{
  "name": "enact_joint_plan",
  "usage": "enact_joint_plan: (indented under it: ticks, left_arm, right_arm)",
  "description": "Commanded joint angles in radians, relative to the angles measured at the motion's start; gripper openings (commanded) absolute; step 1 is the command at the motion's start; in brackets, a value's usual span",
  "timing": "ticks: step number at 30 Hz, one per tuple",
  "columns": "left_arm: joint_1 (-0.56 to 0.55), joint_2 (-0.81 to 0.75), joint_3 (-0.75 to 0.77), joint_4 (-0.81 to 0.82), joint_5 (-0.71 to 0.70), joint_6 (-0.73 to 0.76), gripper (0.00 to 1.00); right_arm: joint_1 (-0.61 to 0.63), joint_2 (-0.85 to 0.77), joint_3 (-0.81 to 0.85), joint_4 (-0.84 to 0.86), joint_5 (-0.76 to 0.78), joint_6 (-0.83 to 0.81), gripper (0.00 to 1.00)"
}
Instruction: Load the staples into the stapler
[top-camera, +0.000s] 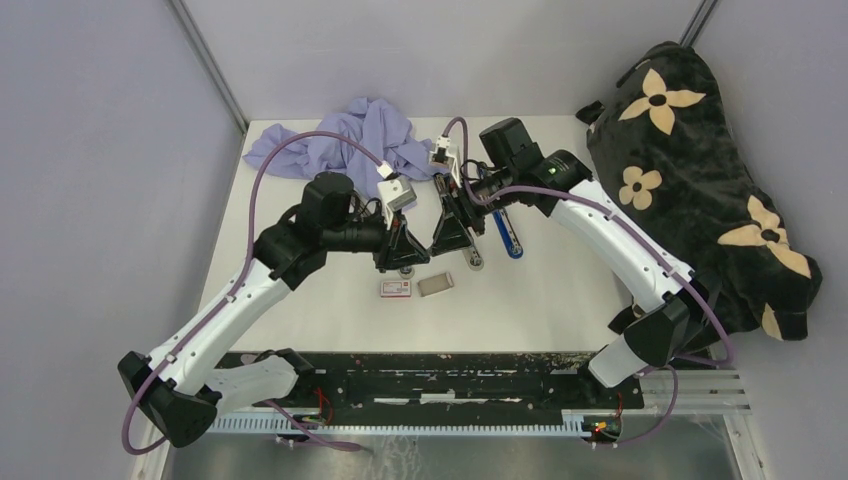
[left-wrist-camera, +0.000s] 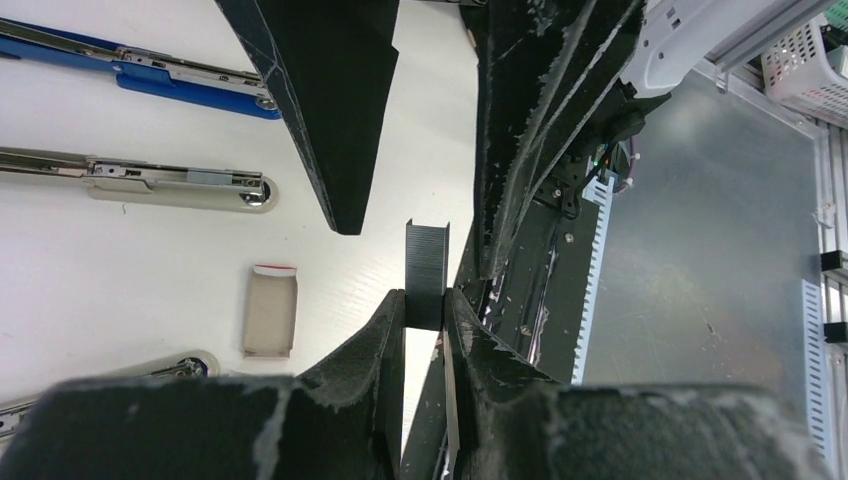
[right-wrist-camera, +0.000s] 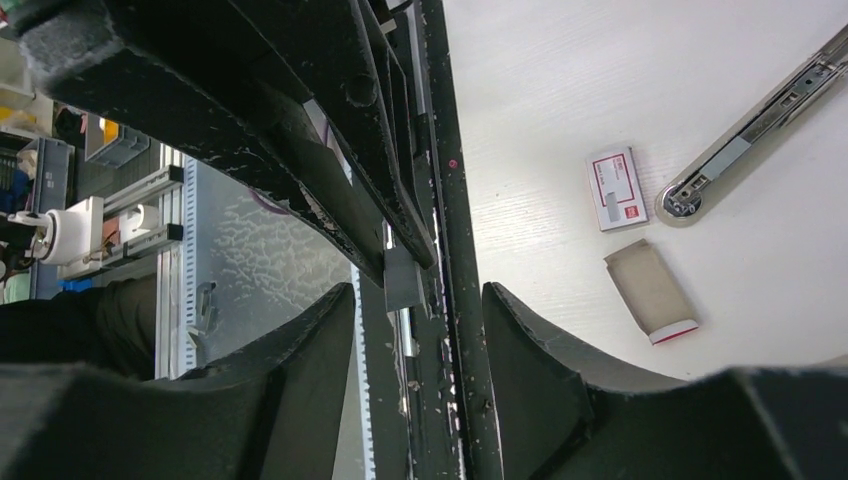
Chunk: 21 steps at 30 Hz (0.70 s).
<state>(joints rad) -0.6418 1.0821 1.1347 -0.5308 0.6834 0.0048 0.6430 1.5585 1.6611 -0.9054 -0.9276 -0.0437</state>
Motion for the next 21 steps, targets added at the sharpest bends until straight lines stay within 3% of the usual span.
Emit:
enact_joint_plan:
  ticks: [1,21]
  left_arm:
    - [-0.007,0.001,0.039,0.008,-0.001,0.057,0.12]
    - [-0.009,0.015,0.034,0.021,0.035,0.057,0.11]
  right_arm:
    - [0.009,0.004,0.055,-0.024,-0.046,-0.047,0.54]
    - [0.021,-0.004,0.034,-0.07,-0.065,-0.125,0.21]
